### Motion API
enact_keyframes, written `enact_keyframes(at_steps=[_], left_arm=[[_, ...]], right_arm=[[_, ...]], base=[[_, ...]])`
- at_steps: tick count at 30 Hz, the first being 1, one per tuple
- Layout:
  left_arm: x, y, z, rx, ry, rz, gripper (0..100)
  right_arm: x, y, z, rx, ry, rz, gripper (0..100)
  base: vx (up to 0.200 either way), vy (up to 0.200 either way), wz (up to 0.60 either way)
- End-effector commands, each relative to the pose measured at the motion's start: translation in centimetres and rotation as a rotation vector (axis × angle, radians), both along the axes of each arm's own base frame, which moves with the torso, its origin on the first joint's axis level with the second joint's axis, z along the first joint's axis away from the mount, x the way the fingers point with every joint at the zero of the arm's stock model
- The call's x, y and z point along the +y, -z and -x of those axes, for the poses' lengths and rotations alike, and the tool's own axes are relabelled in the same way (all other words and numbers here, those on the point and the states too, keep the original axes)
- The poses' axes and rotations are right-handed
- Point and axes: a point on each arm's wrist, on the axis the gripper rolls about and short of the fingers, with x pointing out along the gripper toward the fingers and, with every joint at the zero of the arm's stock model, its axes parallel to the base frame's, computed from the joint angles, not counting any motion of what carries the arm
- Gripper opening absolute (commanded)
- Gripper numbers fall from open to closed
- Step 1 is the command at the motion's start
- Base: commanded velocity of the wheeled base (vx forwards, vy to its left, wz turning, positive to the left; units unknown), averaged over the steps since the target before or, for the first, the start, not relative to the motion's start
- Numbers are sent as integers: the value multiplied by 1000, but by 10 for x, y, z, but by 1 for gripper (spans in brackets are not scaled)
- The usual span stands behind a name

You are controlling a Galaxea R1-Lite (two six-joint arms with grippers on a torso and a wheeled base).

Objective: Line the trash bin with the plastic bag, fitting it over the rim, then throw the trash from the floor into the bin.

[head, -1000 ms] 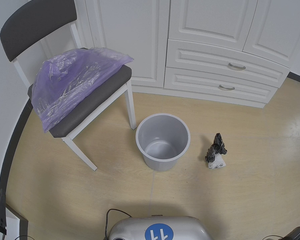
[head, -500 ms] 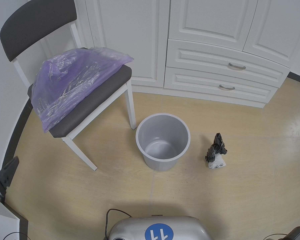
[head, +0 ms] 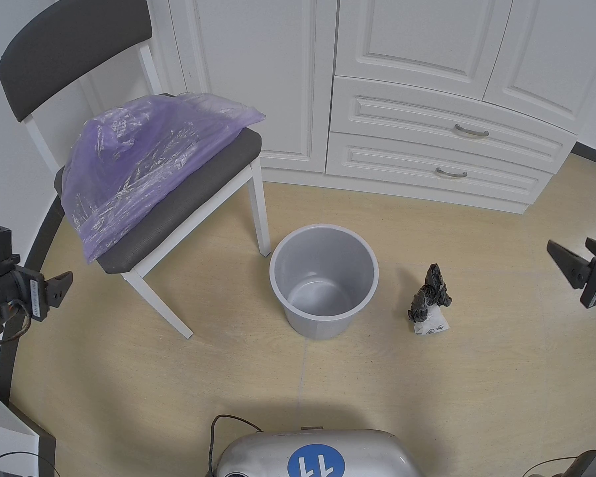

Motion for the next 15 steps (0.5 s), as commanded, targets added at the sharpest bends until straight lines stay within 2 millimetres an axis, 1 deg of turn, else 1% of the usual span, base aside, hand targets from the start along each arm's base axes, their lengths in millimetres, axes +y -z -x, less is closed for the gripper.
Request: enact_keyframes(at_steps=[1,5,7,9,13,15], left_arm=[[-13,18,-33,121,23,-52,100],[-17,24,-53,125,8,-68,100],[-19,24,-58,113,3,-84,100],[-22,28,-66,116,-9,-132,100],[-21,35,-85,115,-52,-213,100],[-20,35,-89,110,-63,-219,100]], right_arm=[[5,14,-13,77,-40,16,100],[4,17,-21,100,-74,13,100],[5,18,-23,110,-83,14,100],[6,21,-27,129,-79,19,100],[5,23,-31,144,-67,19,100],[4,23,-31,144,-64,19,100]], base=[[0,0,0],[0,0,0],[0,0,0],[0,0,0],[0,0,0],[0,0,0]])
